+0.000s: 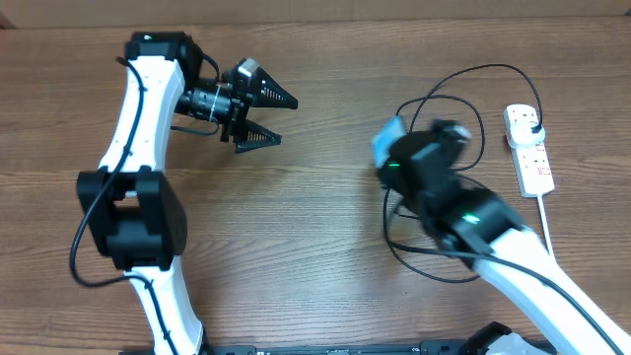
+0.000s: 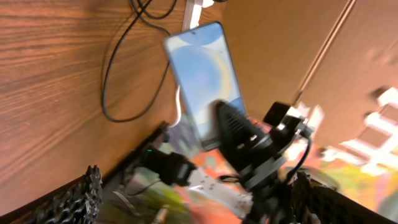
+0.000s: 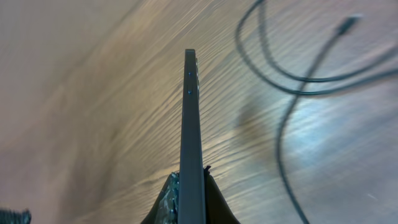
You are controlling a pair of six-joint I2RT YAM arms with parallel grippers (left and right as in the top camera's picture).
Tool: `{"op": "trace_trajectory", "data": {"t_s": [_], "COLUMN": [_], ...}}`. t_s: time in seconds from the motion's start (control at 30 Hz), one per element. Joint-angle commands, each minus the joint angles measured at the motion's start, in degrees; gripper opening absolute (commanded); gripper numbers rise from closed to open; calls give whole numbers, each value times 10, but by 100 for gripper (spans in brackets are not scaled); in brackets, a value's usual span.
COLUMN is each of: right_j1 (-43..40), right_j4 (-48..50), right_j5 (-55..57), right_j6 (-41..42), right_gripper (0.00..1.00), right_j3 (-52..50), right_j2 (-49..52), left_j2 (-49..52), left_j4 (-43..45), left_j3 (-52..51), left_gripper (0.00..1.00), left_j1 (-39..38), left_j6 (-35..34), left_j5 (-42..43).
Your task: Plug charger to phone and switch on socket
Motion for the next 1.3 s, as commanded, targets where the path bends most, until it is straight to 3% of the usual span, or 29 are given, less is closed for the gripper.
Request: {"op": "trace_trajectory", "data": {"t_s": [0.0,0.13,0.2,0.4,0.6,0.77,0.9,1.03,1.13,1.27], "right_j1": [-41,-100,-129,-199,-259,-272,-272,-273,-272,-270], "right_j4": [-30,-74,-85,-84,-62,-16,5,9,26,56], "right_j5": [-28,-28,-39,-89,-198,-344,-424,-457,-473,-483], "right_j6": [27,18,0,-60,-73,-85,-85,-85,-79,-38], "right_gripper": [4,4,4,4,4,4,4,4,4,4], "right_j3": [9,9,9,9,8,3,-14,-34,-52,-71], "right_j2": [-63,-116,-142,-181,-177,-161,-147,-134,-133,-133], "left_j2": [-83,-173,-237,-428,-605,-753,-839,-880,-862,-784], "left_j4": [-4,-3,-3,-3,-3,21,137,356,560,840], "left_j3": [18,18,18,16,-22,-172,-339,-535,-668,-811], "left_gripper": [98,79,77,81,94,100,100,100,100,100], "left_j1": [-2,-1,-1,-3,-3,-3,-3,-3,-3,-3], "left_j6": [27,16,-41,-209,-322,-434,-471,-513,-585,-743], "left_j5": [-54,-139,-247,-509,-637,-747,-706,-544,-379,-217]}}
